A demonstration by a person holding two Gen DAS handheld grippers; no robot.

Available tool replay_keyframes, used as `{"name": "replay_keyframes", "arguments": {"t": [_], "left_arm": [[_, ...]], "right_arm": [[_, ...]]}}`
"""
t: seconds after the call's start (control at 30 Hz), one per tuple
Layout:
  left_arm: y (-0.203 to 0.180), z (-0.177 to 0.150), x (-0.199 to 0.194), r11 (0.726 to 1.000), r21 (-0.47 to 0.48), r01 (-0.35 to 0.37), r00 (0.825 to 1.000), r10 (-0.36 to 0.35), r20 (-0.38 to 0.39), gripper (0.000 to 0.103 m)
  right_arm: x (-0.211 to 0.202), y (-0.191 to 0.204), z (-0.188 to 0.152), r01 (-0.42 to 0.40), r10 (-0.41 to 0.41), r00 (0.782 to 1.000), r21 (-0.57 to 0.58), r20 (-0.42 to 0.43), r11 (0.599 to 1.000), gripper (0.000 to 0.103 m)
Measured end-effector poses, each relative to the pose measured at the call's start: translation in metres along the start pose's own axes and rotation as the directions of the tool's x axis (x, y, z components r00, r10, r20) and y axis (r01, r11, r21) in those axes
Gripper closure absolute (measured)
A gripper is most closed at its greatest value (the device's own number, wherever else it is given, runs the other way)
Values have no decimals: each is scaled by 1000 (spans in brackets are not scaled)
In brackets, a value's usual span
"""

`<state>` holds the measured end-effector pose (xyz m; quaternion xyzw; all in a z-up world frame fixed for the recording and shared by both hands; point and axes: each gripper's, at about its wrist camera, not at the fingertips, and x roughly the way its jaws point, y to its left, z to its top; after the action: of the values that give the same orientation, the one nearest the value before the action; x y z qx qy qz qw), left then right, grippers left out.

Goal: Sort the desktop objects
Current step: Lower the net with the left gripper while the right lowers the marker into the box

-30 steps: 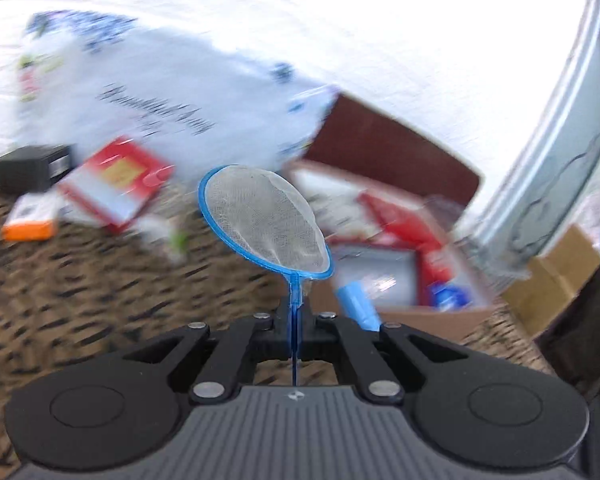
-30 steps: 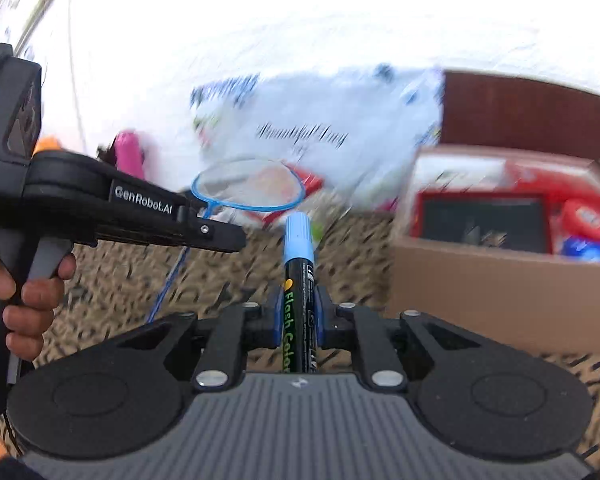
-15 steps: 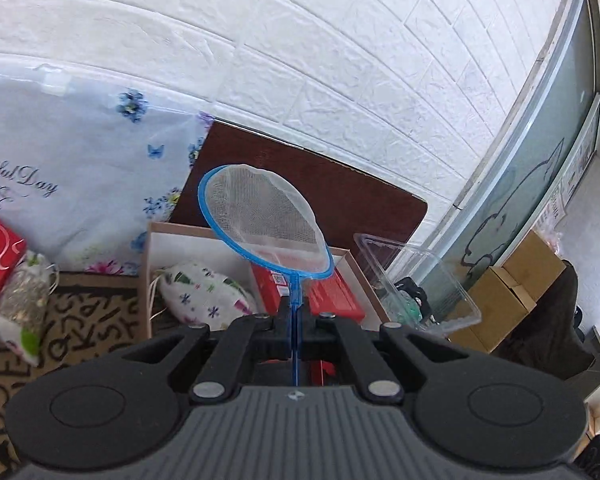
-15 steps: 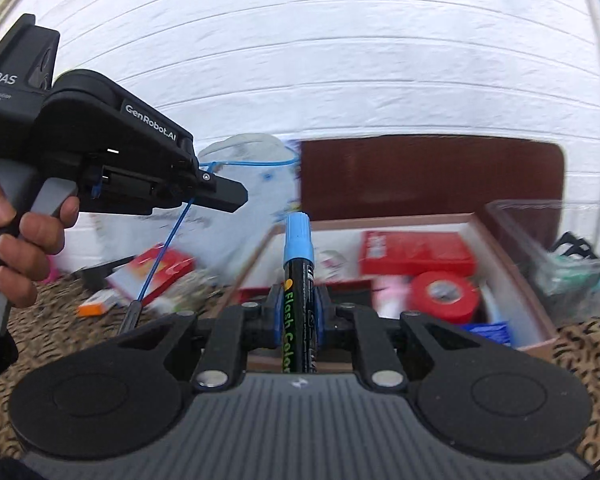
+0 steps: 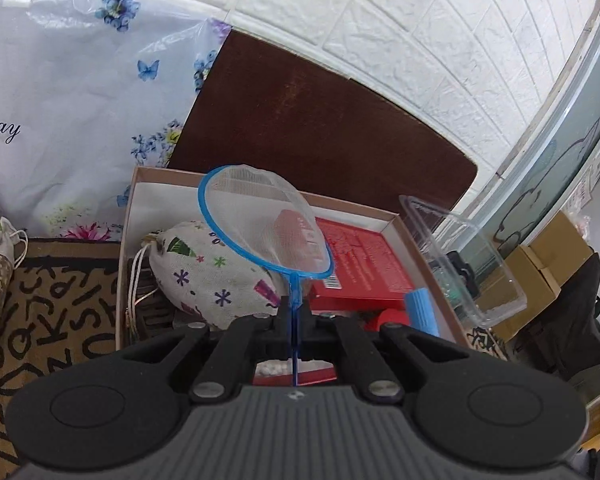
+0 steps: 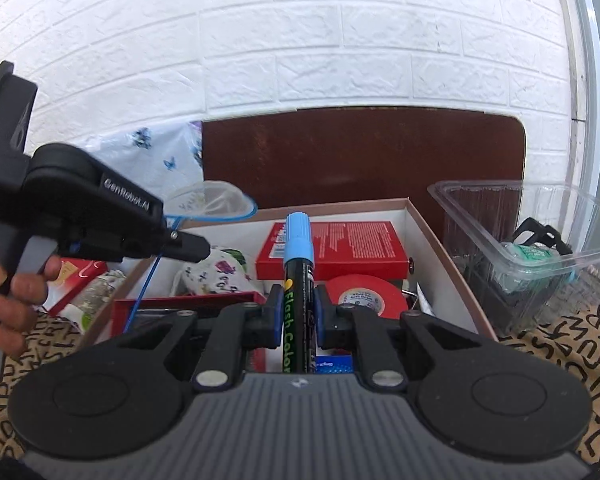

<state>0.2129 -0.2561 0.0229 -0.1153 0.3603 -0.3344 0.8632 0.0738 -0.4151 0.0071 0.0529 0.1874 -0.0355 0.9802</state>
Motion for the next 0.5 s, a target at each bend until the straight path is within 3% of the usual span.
{"name": "replay_keyframes", "arguments": {"t": [0.4,0.5], "left_arm": [[8,22,20,1000,-6,-18,999,18,33,103],[11,18,26,999,-2,-32,999,32,6,103]], "right_arm": [[37,2,-5,6,-6,999,3,-54,1000,90],[43,2,-4,13,-14,998,-3,-60,1000,89]]}}
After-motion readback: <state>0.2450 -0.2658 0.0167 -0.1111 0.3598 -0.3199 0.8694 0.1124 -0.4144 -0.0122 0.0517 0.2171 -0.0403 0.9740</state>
